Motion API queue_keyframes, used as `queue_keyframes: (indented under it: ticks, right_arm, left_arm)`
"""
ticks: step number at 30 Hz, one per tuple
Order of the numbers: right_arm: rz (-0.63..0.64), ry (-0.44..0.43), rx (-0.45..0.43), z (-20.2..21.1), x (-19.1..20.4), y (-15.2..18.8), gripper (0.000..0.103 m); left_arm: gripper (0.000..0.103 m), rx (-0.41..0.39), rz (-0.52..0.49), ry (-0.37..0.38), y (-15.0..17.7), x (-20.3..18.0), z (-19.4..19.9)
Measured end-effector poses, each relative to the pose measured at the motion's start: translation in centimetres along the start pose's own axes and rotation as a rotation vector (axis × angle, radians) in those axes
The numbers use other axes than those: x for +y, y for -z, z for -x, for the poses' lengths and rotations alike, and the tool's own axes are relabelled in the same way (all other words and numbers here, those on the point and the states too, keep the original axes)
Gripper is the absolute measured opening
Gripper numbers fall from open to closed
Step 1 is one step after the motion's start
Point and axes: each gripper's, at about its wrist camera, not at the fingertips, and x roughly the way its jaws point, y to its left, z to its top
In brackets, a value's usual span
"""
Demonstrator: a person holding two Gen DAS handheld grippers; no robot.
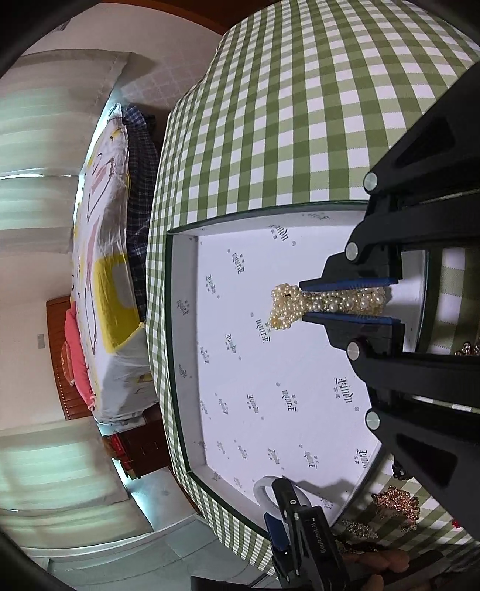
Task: Organize jewelry
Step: 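Open left tool releasing bangle in tray while right tool releases pearls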
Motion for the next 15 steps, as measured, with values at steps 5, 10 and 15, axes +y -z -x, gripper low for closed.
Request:
queue_keyframes:
  ticks: [5, 10, 15]
  right_arm:
    - [-0.014, -0.001, 0.012, -0.25, -0.6, -0.1, 0.012]
    - [-0.003, 0.0, 0.013, -0.22, -0.48, -0.09, 0.016]
    - [0.017, -0.01, 0.005, -0.05, -0.12, 0.02, 0.033]
  left_arm:
    - [0.07, -0.012, -0.005, -0.003, 0.01, -0.32, -0.12]
    - [0.072, -0.023, -0.012, -0.008, 0.02, -0.24, -0.19]
    - [0.077, -0.022, -0.017, -0.009, 0.02, -0.24, -0.29]
